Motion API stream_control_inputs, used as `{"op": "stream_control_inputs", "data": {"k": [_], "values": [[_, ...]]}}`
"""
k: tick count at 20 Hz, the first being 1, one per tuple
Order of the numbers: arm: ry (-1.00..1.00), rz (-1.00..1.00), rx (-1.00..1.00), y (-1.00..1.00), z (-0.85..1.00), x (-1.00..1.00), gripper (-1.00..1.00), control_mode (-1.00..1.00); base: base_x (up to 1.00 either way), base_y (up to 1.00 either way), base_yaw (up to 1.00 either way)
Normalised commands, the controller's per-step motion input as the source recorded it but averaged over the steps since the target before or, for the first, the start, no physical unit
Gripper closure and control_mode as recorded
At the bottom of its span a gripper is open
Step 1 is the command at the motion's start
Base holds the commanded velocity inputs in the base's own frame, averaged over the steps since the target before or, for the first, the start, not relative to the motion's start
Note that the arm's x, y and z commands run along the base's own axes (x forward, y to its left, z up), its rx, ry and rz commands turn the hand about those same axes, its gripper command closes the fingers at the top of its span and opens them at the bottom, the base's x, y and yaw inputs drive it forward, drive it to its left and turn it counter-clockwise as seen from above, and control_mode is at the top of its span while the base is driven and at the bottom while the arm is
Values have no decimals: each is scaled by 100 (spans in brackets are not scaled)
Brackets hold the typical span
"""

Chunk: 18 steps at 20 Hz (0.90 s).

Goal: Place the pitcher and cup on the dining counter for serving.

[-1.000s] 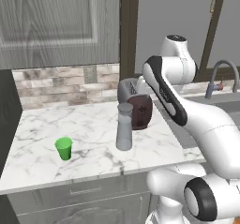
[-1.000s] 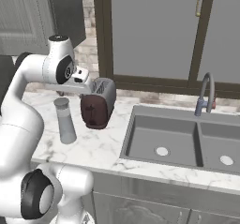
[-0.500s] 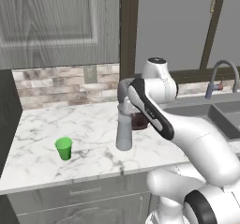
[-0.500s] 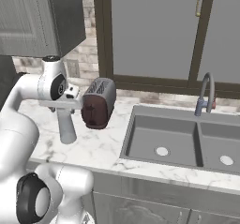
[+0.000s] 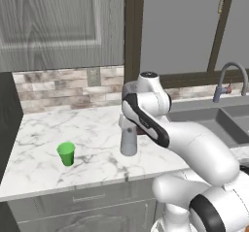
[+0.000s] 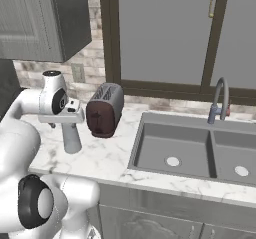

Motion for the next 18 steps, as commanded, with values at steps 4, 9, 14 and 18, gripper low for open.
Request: {"op": "stream_control_inputs", "data": {"k": [4, 9, 14, 18], "values": [[6, 5, -1, 25, -26, 20, -100, -100, 0, 0, 0], [3, 1, 0, 6, -35, 24, -100, -100, 0, 0, 0], [-1, 0, 1, 0, -39, 16, 100, -100, 0, 0, 0], [-9, 0, 0, 0, -36, 11, 100, -100, 0, 0, 0]]}}
